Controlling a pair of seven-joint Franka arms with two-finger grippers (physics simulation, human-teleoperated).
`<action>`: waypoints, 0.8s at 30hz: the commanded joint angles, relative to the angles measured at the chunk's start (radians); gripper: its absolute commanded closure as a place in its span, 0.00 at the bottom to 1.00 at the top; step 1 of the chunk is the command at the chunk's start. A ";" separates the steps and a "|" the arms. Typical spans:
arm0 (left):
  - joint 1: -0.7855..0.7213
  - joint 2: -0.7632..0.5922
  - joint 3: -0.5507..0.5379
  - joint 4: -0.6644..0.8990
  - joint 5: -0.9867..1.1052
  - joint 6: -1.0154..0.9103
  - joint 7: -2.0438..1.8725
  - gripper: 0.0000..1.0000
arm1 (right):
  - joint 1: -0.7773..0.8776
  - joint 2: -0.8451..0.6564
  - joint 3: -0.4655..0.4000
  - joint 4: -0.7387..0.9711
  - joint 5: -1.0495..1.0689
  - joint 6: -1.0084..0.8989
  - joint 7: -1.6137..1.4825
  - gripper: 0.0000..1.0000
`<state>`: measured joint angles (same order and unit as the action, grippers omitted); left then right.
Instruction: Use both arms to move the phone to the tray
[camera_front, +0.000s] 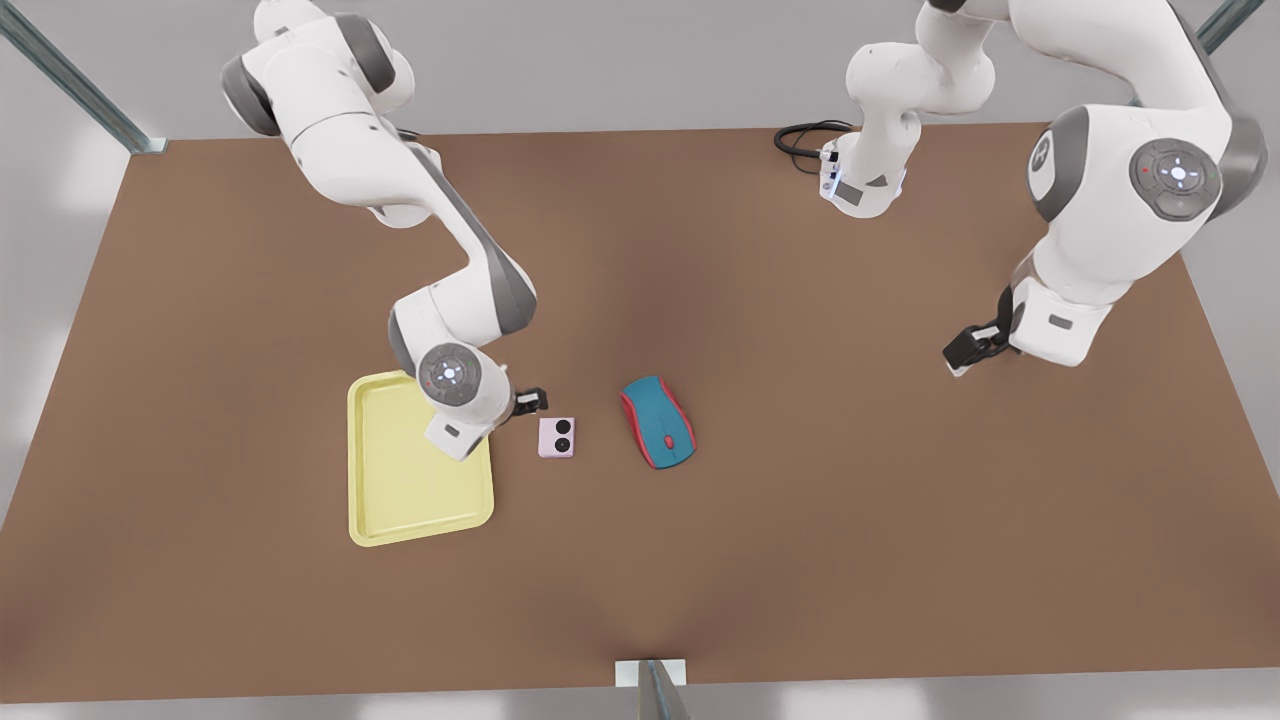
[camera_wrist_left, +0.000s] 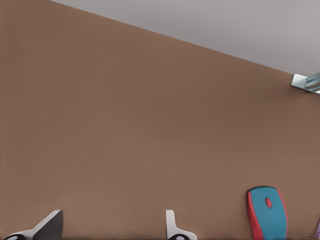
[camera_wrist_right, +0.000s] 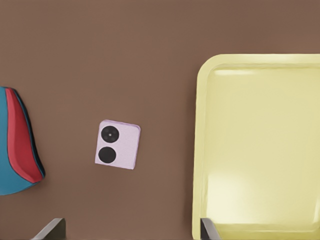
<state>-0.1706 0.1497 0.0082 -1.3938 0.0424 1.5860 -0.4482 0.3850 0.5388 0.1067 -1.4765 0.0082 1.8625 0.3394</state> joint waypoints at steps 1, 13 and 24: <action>-0.003 -0.005 0.003 -0.001 0.011 -0.115 0.456 0.00 | 0.025 0.027 -0.004 -0.024 -0.007 0.264 0.500 0.00; -0.001 0.025 0.006 -0.001 0.011 -0.109 0.454 0.00 | 0.104 0.225 -0.024 -0.016 -0.088 0.431 0.527 0.00; -0.001 0.033 0.006 -0.001 0.011 -0.096 0.453 0.00 | 0.095 0.224 -0.024 -0.114 -0.119 0.523 0.466 0.00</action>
<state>-0.1719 0.1834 0.0138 -1.3948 0.0526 1.4866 -0.1142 0.4809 0.7664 0.0833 -1.5721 -0.1071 2.3203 0.7037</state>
